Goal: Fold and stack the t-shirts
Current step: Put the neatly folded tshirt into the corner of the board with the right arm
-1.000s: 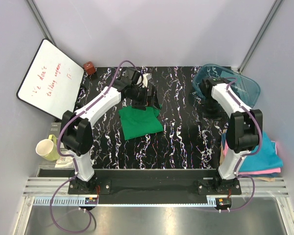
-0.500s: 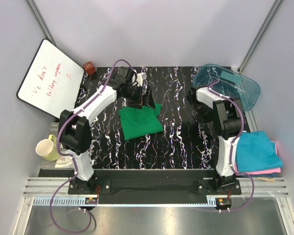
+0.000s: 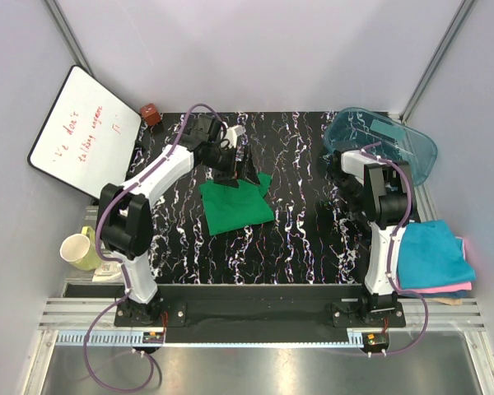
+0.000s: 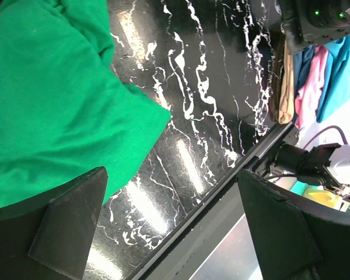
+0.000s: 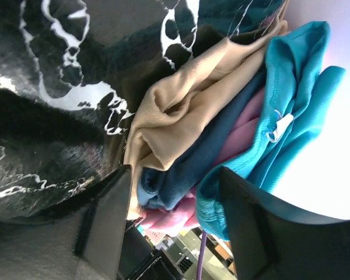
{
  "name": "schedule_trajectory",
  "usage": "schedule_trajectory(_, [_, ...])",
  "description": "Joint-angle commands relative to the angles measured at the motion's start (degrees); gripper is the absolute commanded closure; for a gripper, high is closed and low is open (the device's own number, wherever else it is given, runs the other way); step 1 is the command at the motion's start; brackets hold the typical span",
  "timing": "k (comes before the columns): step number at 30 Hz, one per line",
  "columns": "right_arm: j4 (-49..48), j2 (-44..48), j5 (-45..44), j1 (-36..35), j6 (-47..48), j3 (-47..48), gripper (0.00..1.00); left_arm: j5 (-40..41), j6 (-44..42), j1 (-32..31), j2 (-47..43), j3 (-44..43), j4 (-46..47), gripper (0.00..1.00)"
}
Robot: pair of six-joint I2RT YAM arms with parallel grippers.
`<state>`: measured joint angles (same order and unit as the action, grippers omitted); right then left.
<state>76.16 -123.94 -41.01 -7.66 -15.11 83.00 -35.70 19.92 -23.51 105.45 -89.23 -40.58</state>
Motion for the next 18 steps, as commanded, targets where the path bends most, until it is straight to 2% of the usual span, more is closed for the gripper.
schedule_trajectory(1, [0.7,2.5,3.3,-0.2,0.2,0.9,0.27,-2.9,0.6,0.6,0.5,-1.2,2.1,0.01])
schedule_trajectory(3, [1.4,4.4,3.8,-0.9,-0.3,1.6,0.23,-3.2,0.8,0.7,1.2,-1.5,2.1,0.01])
schedule_trajectory(7, [5.4,7.0,2.1,-3.8,-1.5,5.4,0.06,-3.8,1.0,0.7,1.7,-1.3,2.3,0.01])
schedule_trajectory(9, [7.9,7.9,0.8,-5.5,-2.8,8.4,0.00,-3.8,0.9,0.7,1.5,-0.9,2.3,0.01])
schedule_trajectory(12, [10.4,9.4,2.6,-8.8,-5.0,13.2,0.00,-3.7,0.9,0.7,1.2,-0.3,2.6,0.01])
schedule_trajectory(15, [9.8,12.7,9.4,-11.2,-9.7,16.1,0.00,-3.4,0.7,0.7,0.8,0.3,2.5,0.01])
schedule_trajectory(18, [4.4,17.5,16.1,-13.7,-15.6,10.7,0.00,-3.1,0.5,0.7,0.1,1.1,2.5,0.01])
